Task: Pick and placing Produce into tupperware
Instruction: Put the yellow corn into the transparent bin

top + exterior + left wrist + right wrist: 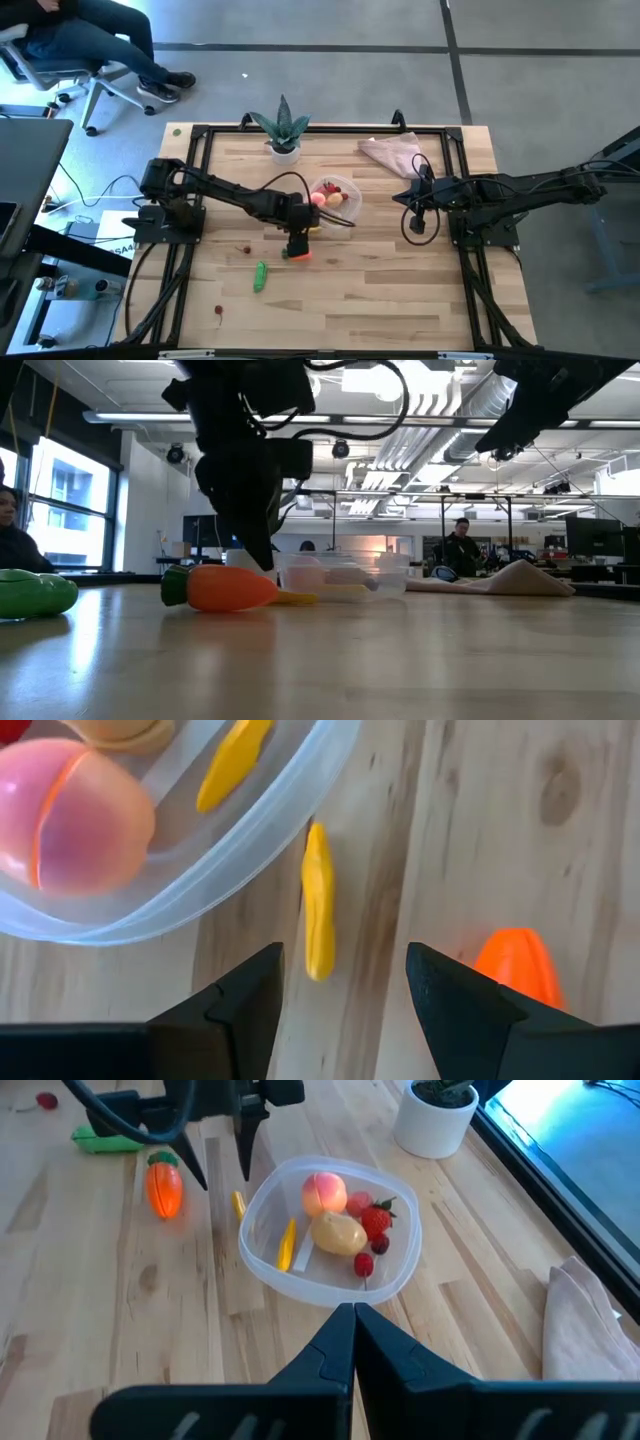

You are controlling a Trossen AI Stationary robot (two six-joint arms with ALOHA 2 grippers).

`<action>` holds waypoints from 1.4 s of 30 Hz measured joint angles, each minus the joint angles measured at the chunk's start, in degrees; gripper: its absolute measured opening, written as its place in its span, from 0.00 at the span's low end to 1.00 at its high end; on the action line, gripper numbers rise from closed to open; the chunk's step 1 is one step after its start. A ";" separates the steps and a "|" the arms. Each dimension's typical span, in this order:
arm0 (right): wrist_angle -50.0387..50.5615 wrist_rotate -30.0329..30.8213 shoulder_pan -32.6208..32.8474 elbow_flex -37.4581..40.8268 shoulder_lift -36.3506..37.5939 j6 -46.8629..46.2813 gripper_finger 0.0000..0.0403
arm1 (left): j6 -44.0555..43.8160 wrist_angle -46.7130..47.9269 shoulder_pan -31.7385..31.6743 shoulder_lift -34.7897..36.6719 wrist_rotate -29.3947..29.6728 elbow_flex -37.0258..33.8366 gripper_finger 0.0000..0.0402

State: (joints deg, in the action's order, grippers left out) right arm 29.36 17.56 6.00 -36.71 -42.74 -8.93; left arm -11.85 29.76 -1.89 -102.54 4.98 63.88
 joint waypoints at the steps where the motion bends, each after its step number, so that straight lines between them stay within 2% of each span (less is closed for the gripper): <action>1: -0.03 0.00 -0.01 0.00 0.00 0.00 0.00 | -0.05 -0.33 0.00 0.00 0.01 -0.50 0.49; 16: -0.03 0.00 0.00 0.00 0.00 0.00 0.00 | -1.50 -7.07 -0.02 -0.02 2.00 -3.98 0.48; 38: -0.02 0.00 0.00 0.00 0.01 0.00 0.00 | -2.09 -7.91 0.00 -3.81 2.23 -3.98 0.48; 42: -0.04 0.00 -0.02 0.00 0.02 0.00 0.00 | -2.08 -7.39 0.02 -4.09 4.30 -3.90 0.48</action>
State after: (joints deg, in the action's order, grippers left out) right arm 29.32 17.56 5.98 -36.71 -42.72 -8.93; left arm -13.93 22.38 -1.87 -106.63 9.29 59.99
